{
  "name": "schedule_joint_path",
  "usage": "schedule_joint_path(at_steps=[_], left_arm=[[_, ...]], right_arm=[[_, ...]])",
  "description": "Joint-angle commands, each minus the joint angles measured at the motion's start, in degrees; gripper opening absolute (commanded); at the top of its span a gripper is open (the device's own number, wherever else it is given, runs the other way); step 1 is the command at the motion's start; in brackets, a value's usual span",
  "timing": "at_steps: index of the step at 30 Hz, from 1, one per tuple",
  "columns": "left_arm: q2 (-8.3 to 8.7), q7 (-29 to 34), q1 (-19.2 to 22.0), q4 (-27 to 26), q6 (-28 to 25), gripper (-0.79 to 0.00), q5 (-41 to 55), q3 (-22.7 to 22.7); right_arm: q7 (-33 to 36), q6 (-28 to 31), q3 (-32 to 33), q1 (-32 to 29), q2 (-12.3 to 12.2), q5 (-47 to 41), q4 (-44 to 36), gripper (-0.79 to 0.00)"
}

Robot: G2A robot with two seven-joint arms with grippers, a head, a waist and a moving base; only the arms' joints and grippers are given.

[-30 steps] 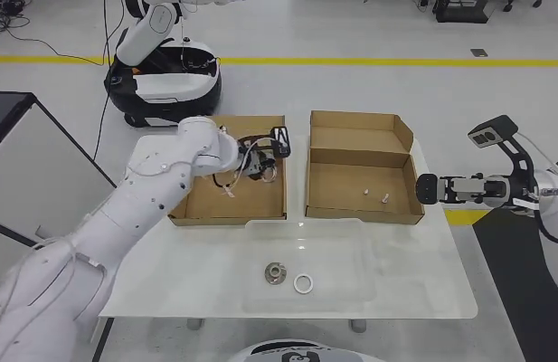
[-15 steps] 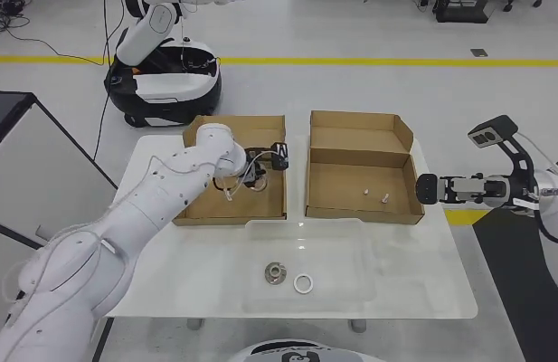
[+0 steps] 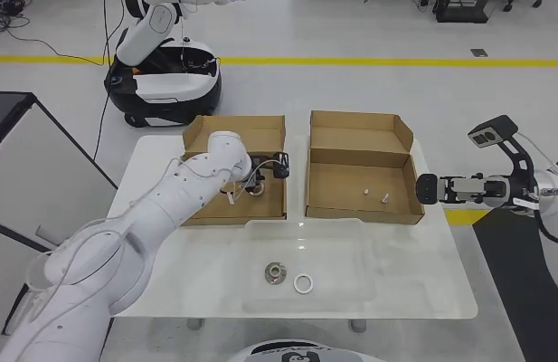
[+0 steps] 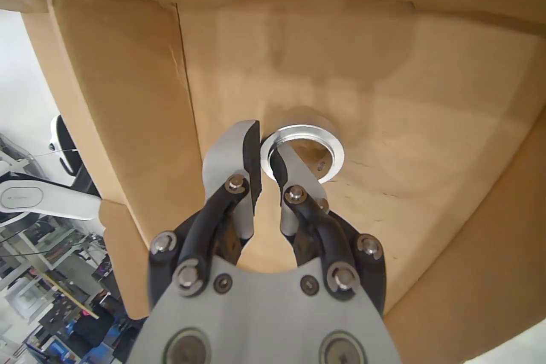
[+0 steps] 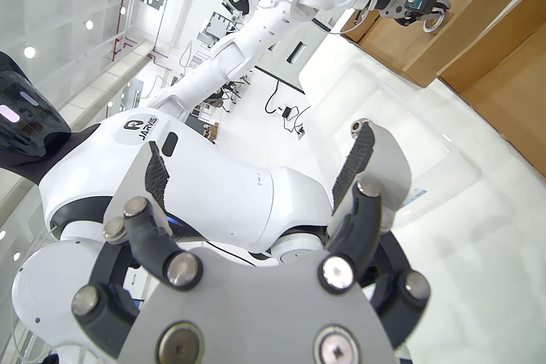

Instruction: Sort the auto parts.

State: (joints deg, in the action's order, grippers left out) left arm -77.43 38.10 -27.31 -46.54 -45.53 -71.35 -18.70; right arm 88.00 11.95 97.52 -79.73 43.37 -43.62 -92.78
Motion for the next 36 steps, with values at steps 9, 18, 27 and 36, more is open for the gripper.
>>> schedule_joint_path(at_steps=[9,18,27,36], left_arm=[[-2.27,-1.1,0.6,4.1,-0.7,-0.403,-1.1,0.3],[-2.51,-0.4,1.5,4.4,1.6,0.0,-1.0,-1.8],[0.03,6.2,0.9,-5.6,1.4,0.0,2.1,-6.7],[4.4,22.6,-4.3,-27.4,1.9,0.0,11.6,-13.9]], right_arm=[[0.0,0.0,0.0,0.0,0.0,0.0,0.0,0.0],[0.0,0.0,0.0,0.0,0.0,0.0,0.0,0.0],[0.0,0.0,0.0,0.0,0.0,0.0,0.0,0.0],[0.0,0.0,0.0,0.0,0.0,0.0,0.0,0.0]])
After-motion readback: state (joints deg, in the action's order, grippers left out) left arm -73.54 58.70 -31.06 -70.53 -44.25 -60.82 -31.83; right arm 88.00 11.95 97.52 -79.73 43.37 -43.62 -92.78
